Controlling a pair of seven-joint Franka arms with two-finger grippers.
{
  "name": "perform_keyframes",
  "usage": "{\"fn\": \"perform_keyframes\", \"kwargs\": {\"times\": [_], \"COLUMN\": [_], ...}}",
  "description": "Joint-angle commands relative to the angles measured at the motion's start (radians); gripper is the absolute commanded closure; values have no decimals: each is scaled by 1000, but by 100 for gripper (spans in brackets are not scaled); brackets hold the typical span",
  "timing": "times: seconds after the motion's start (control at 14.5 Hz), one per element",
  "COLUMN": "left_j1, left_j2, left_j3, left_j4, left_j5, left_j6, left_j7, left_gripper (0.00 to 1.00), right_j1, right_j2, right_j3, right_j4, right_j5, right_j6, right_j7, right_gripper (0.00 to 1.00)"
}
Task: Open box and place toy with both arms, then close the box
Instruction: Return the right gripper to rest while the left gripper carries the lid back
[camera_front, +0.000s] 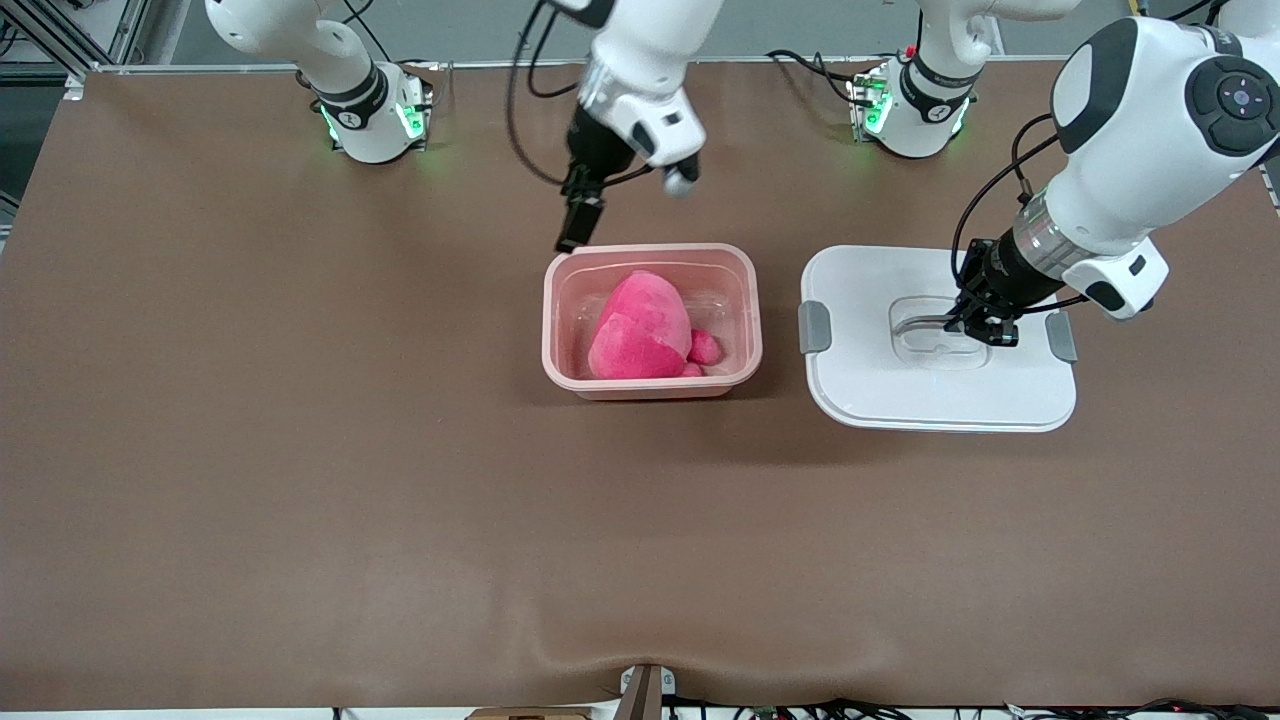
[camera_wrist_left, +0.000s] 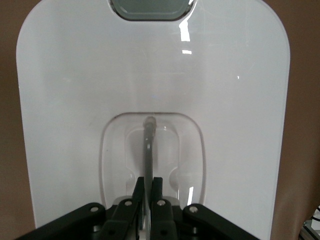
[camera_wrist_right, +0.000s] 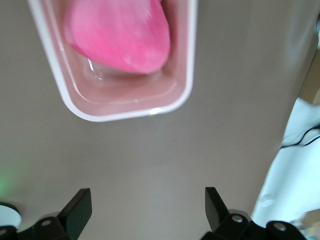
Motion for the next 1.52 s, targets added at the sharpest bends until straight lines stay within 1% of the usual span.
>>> {"fn": "perform_keyframes", "kwargs": {"times": [0.0, 0.07, 0.14, 0.21, 0.41, 0.76, 0.9, 1.04, 1.18, 1.31, 1.38, 1.45], "left_j1": [5, 5, 5, 5, -5, -22, -24, -25, -27, -31, -33, -33], "left_j2": [-33, -33, -33, -33, -31, -18, -7, 13, 27, 42, 47, 59], "left_j3": [-4, -4, -4, -4, -5, -45, -57, -88, -116, -134, -146, -160], "left_j4": [-21, -21, -21, -21, -21, -6, 6, 29, 44, 57, 66, 72], "left_j5": [-20, -20, -20, -20, -20, -20, -21, -21, -20, -20, -20, -20], "left_j6": [-9, -9, -9, -9, -9, -9, -6, -8, -6, -5, -3, -2], "left_j7": [14, 14, 14, 14, 3, -48, -63, -123, -157, -192, -209, -229], "left_gripper": [100, 100, 100, 100, 100, 100, 100, 100, 100, 100, 100, 100], "right_j1": [-148, -200, -255, -330, -508, -769, -848, -881, -894, -946, -976, -1003], "right_j2": [-64, -77, -87, -100, -130, -232, -285, -356, -409, -480, -526, -564], "right_j3": [14, 14, 14, 12, 14, 14, 14, 12, 11, 11, 11, 9], "right_j4": [-11, -16, -19, -21, -31, -134, -177, -243, -316, -459, -538, -597], "right_j5": [62, 68, 92, 141, 216, 310, 325, 325, 324, 325, 344, 376], "right_j6": [-8, -6, -6, -8, -41, -43, -43, -31, -3, 99, 154, 178], "right_j7": [11, 11, 11, 13, 13, 11, 11, 29, 124, 145, 146, 148], "right_gripper": [0, 0, 0, 0, 0, 0, 0, 0, 0, 0, 0, 0]}}
